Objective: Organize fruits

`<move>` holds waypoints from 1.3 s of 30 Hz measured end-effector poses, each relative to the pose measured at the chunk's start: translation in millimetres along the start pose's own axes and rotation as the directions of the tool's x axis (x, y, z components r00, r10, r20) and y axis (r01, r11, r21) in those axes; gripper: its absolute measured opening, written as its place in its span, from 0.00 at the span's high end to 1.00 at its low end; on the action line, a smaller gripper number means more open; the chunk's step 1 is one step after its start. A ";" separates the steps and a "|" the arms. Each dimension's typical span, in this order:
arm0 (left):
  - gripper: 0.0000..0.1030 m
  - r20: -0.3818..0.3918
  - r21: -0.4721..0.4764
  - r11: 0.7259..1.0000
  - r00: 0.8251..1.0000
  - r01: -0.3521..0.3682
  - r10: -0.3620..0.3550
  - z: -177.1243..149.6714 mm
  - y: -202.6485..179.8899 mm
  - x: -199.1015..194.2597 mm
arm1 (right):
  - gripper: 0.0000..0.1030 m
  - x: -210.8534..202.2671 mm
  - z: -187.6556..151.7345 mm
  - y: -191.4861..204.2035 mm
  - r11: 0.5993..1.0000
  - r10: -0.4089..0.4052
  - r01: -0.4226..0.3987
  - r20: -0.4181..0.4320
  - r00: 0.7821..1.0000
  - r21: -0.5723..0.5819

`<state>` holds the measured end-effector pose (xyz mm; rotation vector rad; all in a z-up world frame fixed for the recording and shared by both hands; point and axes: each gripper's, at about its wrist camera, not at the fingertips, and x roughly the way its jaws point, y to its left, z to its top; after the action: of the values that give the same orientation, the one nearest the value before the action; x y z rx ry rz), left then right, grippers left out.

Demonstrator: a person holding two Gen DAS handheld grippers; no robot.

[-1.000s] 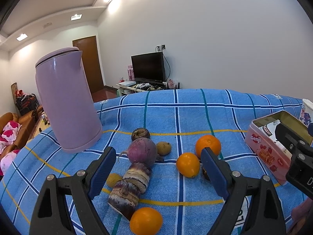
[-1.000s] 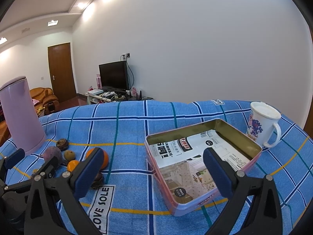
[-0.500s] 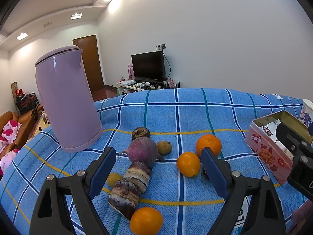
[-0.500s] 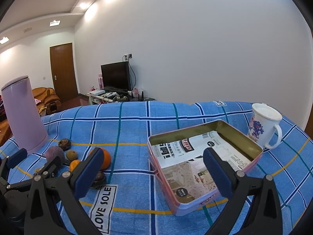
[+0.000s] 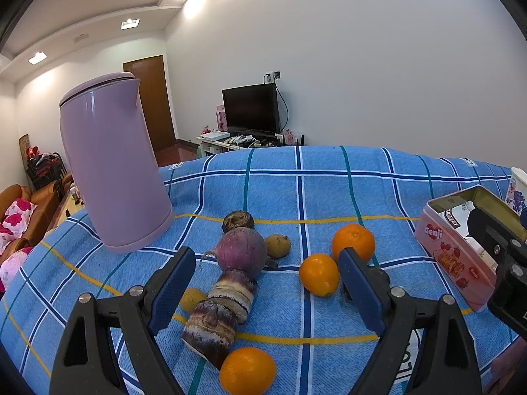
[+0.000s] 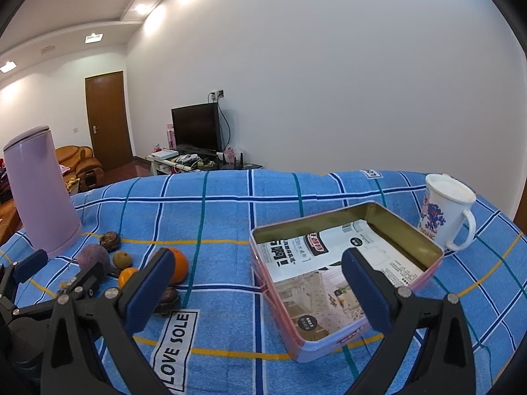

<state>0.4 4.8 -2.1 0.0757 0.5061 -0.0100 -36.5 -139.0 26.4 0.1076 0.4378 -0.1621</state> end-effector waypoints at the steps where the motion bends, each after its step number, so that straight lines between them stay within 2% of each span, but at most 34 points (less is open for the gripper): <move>1: 0.13 0.000 0.000 1.000 1.000 0.000 0.000 -0.1 0.2 0.1 | 0.00 -0.1 0.0 0.2 1.000 0.000 0.000 -0.001 1.000 0.000; 16: 0.13 -0.022 -0.020 1.000 1.000 -0.004 0.003 -1.4 4.7 2.3 | 0.01 -0.9 -0.7 3.8 1.000 0.018 -0.018 -0.008 1.000 -0.008; 20: 0.13 -0.039 -0.037 0.999 0.999 -0.002 0.001 -2.6 10.1 2.8 | 0.04 0.2 -0.7 3.7 0.999 0.034 -0.034 -0.016 0.999 -0.005; 25: 0.13 -0.067 -0.039 0.999 0.998 -0.003 0.000 -4.7 25.1 -0.2 | 0.08 3.6 -2.0 6.4 0.998 0.067 -0.067 -0.045 0.997 -0.010; 27: 0.13 -0.082 -0.048 0.998 0.996 -0.030 0.026 -5.1 40.0 -5.3 | 0.09 5.1 -2.9 8.4 0.996 0.084 -0.085 -0.060 0.995 -0.013; 31: 0.13 -0.106 -0.058 0.994 0.991 -0.088 0.081 -10.9 79.9 -15.6 | 0.16 8.7 -6.1 17.0 0.987 0.157 -0.160 -0.106 0.982 -0.027; 35: 0.13 -0.126 -0.035 0.990 0.983 -0.137 0.131 -22.5 108.8 -23.0 | 0.22 14.6 -12.0 33.4 0.957 0.279 -0.289 -0.179 0.943 -0.034; 37: 0.13 -0.147 -0.041 0.990 0.981 -0.132 0.124 -29.2 117.5 -27.5 | 0.27 15.1 -16.5 47.2 0.950 0.276 -0.298 -0.196 0.941 -0.094; 39: 0.13 -0.160 -0.050 0.995 0.984 -0.082 0.073 -33.2 116.8 -32.6 | 0.27 15.6 -21.3 58.8 0.945 0.254 -0.288 -0.205 0.945 -0.154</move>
<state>-40.9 123.4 -7.1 0.0409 0.6613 0.0872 -20.8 -80.4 4.6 0.0019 0.6133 0.1626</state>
